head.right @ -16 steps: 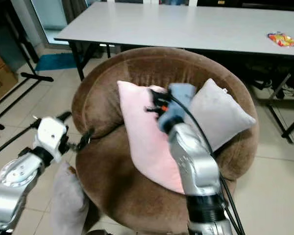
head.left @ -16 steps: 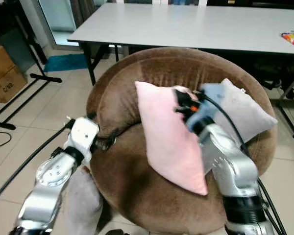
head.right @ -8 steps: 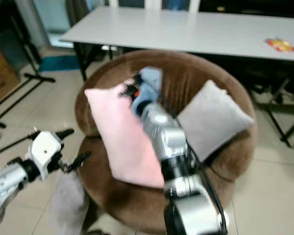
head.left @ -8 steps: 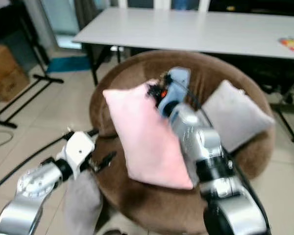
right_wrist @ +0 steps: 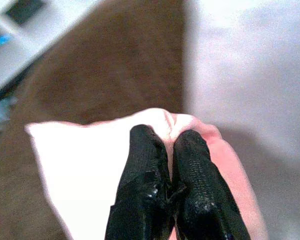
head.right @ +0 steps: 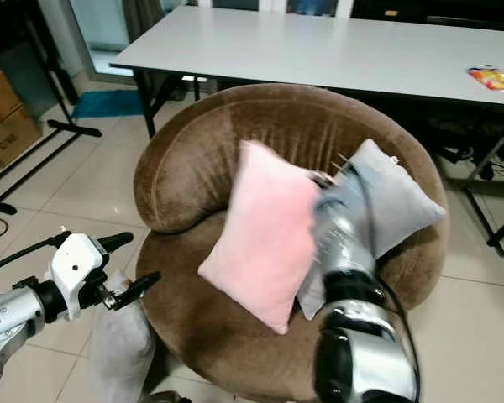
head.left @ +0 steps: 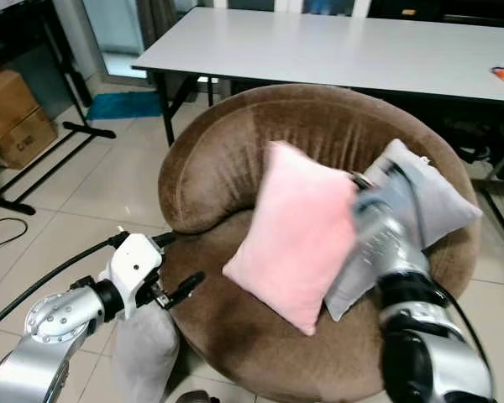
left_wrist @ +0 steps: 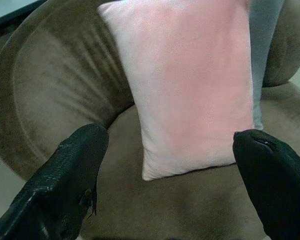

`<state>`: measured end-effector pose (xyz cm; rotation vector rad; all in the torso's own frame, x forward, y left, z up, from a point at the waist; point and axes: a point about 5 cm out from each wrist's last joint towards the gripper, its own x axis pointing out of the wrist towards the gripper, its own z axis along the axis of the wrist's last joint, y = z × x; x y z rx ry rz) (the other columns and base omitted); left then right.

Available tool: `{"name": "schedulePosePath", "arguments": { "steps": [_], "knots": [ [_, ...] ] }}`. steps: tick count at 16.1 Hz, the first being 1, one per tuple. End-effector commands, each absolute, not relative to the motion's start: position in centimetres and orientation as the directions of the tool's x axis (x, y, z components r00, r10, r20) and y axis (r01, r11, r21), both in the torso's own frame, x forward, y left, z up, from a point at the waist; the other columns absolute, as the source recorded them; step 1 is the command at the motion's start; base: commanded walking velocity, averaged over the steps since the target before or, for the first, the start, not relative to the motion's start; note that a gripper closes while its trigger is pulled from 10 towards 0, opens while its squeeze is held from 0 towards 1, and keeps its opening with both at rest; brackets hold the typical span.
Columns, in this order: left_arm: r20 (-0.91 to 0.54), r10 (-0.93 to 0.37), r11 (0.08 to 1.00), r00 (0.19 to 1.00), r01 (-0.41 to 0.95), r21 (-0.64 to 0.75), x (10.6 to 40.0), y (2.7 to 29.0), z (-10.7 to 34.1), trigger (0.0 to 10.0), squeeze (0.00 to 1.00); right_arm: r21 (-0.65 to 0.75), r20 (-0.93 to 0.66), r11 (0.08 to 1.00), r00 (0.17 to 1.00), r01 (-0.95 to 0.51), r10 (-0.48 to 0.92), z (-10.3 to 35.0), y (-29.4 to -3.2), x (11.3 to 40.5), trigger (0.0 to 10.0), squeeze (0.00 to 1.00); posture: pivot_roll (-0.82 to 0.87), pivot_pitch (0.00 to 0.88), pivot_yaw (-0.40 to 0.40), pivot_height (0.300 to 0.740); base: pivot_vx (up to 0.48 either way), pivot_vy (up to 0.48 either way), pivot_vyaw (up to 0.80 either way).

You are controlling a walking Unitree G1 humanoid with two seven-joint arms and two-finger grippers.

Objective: Move the pillow to the sofa from floor

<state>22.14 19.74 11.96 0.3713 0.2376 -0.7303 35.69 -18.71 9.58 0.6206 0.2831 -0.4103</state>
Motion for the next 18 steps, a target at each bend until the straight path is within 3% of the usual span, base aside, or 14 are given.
{"name": "schedulePosePath", "arguments": {
  "steps": [1,5,9,10,11,14,18],
  "knots": [
    [-0.342,-0.621,0.666,0.705,0.705,0.245,22.1,19.7,12.2,10.0,0.01,0.492,-0.383,0.680,0.837,0.543,-0.391,9.2,-21.1,35.0,10.0,0.00,0.02,0.000,0.009,0.740,0.000,0.000,0.00],
    [-0.350,-0.658,0.638,0.667,0.740,0.213,22.4,19.4,12.4,10.0,0.01,0.483,-0.350,0.640,0.802,0.597,-0.484,8.9,-24.1,33.9,10.0,0.00,-0.01,0.000,0.036,0.740,0.000,0.000,0.00],
    [-0.341,-0.745,0.581,0.573,0.809,0.092,22.1,18.7,13.1,10.0,0.01,0.511,-0.339,0.656,0.831,0.556,-0.440,8.7,-23.1,33.7,10.0,0.00,-0.02,0.000,0.044,0.740,0.000,0.000,0.00],
    [-0.340,-0.749,0.576,0.569,0.812,0.090,22.0,18.7,13.1,10.0,0.01,0.510,-0.335,0.663,0.837,0.548,-0.433,8.7,-22.9,33.7,10.0,0.42,-0.02,0.000,0.044,0.740,0.000,0.000,0.00],
    [-0.339,-0.752,0.570,0.566,0.816,0.097,22.1,18.7,13.2,10.0,0.01,0.517,-0.323,0.673,0.848,0.529,-0.420,8.9,-22.4,33.7,10.0,1.00,-0.03,0.000,0.042,0.740,0.000,0.000,0.00],
    [-0.324,-0.778,0.545,0.539,0.835,0.078,21.8,18.2,13.5,10.0,0.01,0.399,-0.195,0.815,0.907,0.420,-0.372,10.3,-20.8,32.6,10.0,1.00,-0.04,0.000,0.025,0.740,0.000,0.000,0.00],
    [-0.295,-0.783,0.548,0.548,0.831,0.092,21.8,17.8,14.1,10.0,0.00,0.245,-0.103,0.884,0.917,0.398,-0.384,11.8,-21.6,30.2,10.0,1.00,-0.05,0.000,0.023,0.740,0.000,0.000,0.00]
  ]
}}
